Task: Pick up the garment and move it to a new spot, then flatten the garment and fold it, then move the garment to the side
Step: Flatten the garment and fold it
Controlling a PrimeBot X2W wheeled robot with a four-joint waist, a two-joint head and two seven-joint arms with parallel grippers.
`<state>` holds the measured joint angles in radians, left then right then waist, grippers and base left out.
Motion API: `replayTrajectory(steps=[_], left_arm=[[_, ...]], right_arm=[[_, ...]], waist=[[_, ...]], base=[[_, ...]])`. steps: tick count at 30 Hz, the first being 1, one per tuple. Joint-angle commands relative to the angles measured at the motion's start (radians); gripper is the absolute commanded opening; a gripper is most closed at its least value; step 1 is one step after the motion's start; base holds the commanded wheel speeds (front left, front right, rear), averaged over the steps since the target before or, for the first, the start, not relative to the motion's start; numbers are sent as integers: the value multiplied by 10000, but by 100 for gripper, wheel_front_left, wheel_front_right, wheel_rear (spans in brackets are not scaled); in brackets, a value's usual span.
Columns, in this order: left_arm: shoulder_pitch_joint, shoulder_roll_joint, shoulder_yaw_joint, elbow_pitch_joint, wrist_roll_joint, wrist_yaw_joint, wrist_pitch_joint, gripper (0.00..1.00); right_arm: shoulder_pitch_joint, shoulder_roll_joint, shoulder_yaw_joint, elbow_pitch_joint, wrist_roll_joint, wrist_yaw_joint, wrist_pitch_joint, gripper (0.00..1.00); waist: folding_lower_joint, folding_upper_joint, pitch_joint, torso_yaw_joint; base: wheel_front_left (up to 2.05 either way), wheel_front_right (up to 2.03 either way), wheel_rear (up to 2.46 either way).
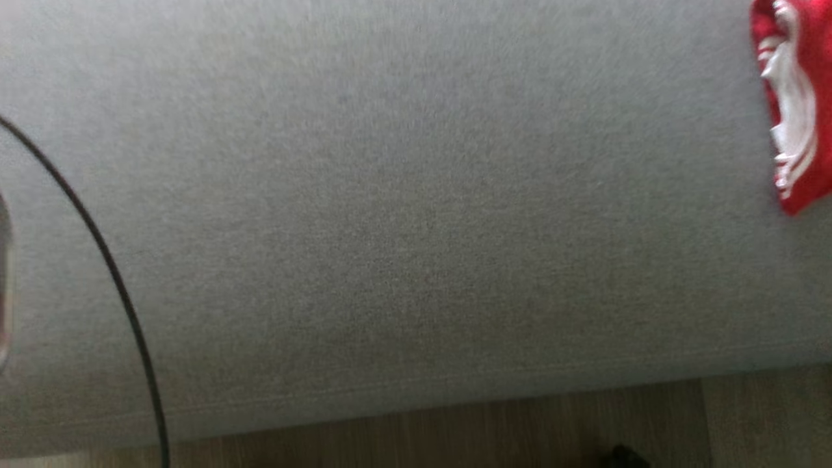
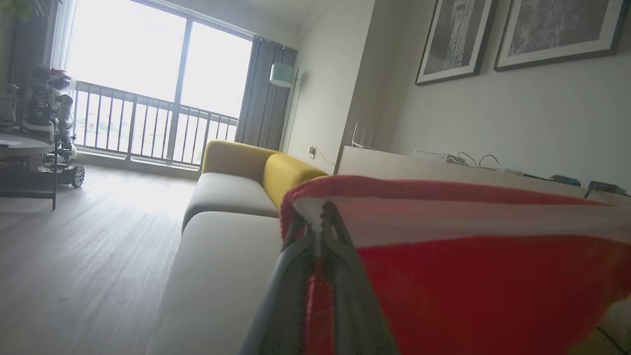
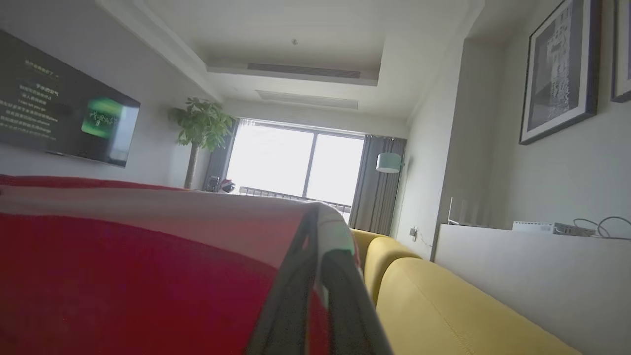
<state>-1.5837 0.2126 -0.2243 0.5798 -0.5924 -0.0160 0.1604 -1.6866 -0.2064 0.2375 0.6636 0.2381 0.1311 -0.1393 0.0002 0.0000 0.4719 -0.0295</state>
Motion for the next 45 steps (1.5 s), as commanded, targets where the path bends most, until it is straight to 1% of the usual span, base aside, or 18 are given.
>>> replayTrajectory(steps=[1, 3, 5, 8, 10, 12, 16, 17, 18, 19, 25, 30, 34, 37, 39, 41, 42, 45], left_arm=[[-412, 378, 94, -40, 96, -73, -276, 0], [-885, 176, 139, 708, 151, -288, -1231, 0], [-1083, 108, 8, 1435, 355, -504, -2095, 0], [-1086, 35, -224, 2454, 627, -719, -3250, 0], [-915, -97, -567, 3028, 894, -849, -3729, 0], [-672, -322, -1003, 3493, 1112, -985, -3939, 0], [-49, -593, -1763, 4147, 1377, -1116, -4146, 0], [413, -659, -2063, 4453, 1334, -1135, -4177, 0], [672, -696, -2338, 4544, 1322, -1138, -4184, 0], [1088, -647, -2906, 4587, 1262, -1141, -4195, 0], [2188, -251, -4110, 4544, 757, -1144, -4215, 0], [3201, 93, -5542, 4507, 392, -1145, -4066, 0], [3925, 495, -6801, 4081, -261, -1145, -3587, 0], [4295, 872, -7586, 3553, -997, -1146, -3294, 0], [4417, 1219, -8100, 3309, -1261, -1146, -3278, 0], [4504, 1502, -8553, 3161, -1432, -1146, -3336, 0], [4504, 1502, -8553, 3161, -1432, -1146, -3336, 0], [4676, 1800, -9229, 3083, -1550, -1146, -3459, 0]], right_arm=[[-283, 337, -263, -43, -121, -4, -247, 0], [-596, 769, -927, 689, -251, -4, -764, 0], [-599, 1103, -1230, 1320, -454, -4, -1026, 0], [-284, 1417, -1576, 2124, -467, -4, -1175, 0], [37, 1514, -1755, 2552, -256, -4, -1207, 0], [408, 1547, -1532, 2818, -210, -4, -1216, 0], [1266, 1557, -406, 2997, 574, -4, -1221, 0], [1706, 1558, 101, 3105, 904, -4, -1222, 0], [1926, 1559, 317, 3163, 1034, -4, -1222, 0], [2269, 1559, 714, 3347, 1190, -4, -1222, 0], [3071, 1560, 1717, 4208, 1471, -4, -1212, 0], [3758, 1433, 2977, 4507, 1821, -4, -815, 0], [4355, 1192, 3789, 4466, 2499, -4, -217, 0], [4795, 1025, 4036, 4402, 3292, -4, 397, 0], [5011, 913, 4540, 4155, 3528, -4, 817, 0], [5165, 671, 5140, 3857, 3654, -4, 1123, 0], [5165, 671, 5140, 3857, 3654, -4, 1123, 0], [5423, 259, 5744, 3585, 4088, -4, 1604, 0]], waist=[[-2, 0, 1010, -43], [-2, 0, 1329, -51], [-2, 0, 1582, -66], [-2, 0, 1959, -92], [-2, 0, 2187, -5], [-2, 0, 2382, 120], [-2, 0, 2466, 293], [-2, 0, 2287, 333], [-2, 0, 2168, 351], [-2, 0, 1982, 405], [-2, 0, 1196, 520], [-2, 0, 391, 538], [-2, 0, -172, 446], [-2, 0, -523, 429], [-2, 0, -696, 354], [-2, 0, -840, 297], [-2, 0, -840, 297], [-2, 0, -1090, 248]], base=[[0, 0, 0], [0, 0, 0], [0, 0, 0], [0, 0, 0], [0, 0, 0], [0, 0, 0], [0, 0, 0], [0, 0, 0], [0, 0, 0], [0, 0, 0], [0, 0, 0], [0, 0, 0], [0, 0, 0], [0, 0, 0], [0, 0, 0], [0, 0, 0], [0, 0, 0], [0, 0, 0]])
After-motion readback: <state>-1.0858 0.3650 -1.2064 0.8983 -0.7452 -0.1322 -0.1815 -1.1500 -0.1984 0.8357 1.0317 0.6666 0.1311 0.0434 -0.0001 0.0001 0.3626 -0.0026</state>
